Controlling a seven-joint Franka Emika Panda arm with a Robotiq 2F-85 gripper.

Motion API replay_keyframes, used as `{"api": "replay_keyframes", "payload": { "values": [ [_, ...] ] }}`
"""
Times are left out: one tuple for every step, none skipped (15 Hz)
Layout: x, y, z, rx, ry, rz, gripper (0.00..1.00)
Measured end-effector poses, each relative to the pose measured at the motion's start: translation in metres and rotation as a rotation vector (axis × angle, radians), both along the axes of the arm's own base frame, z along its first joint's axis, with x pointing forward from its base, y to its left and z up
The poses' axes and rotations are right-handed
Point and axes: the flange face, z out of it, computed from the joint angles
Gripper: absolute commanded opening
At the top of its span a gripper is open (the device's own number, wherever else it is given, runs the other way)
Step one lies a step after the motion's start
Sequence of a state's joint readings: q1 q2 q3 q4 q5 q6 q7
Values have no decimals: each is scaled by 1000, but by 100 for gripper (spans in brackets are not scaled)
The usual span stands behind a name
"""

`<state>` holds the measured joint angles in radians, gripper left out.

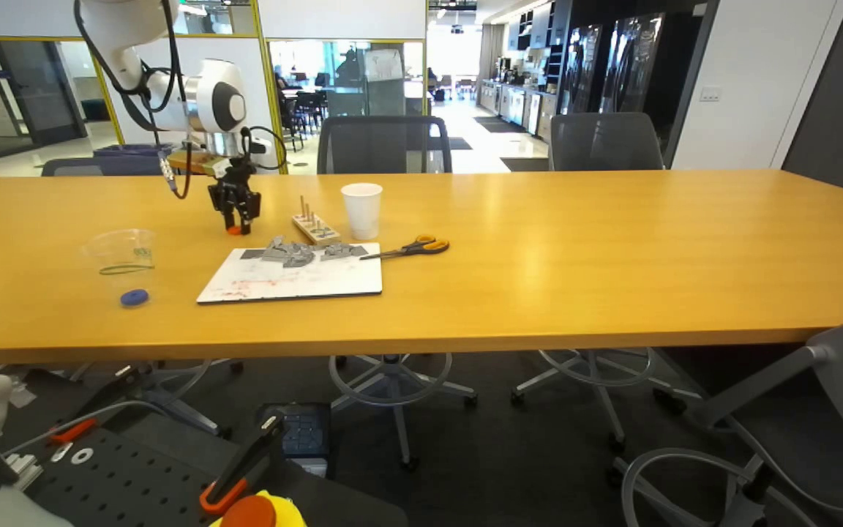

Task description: Put the orange objects in the white cup and the blue objects in the glass cup

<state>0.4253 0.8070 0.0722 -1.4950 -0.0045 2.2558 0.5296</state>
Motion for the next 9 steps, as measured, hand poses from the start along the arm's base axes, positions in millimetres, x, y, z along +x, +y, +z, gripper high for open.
{"api": "replay_keyframes", "payload": {
  "values": [
    [1,-1,1,0,-2,-1,20],
    [1,0,4,1,-5,-1,22],
    [2,-1,5,1,-7,-2,22],
    [3,-3,6,-3,-11,-5,22],
    [6,-7,7,-9,-17,-10,22],
    [9,-13,9,-17,-28,-18,22],
    [14,-20,13,-25,-40,-30,22],
    [20,-30,21,-32,-57,-46,22],
    [28,-43,31,-39,-78,-66,22]
  ]
}}
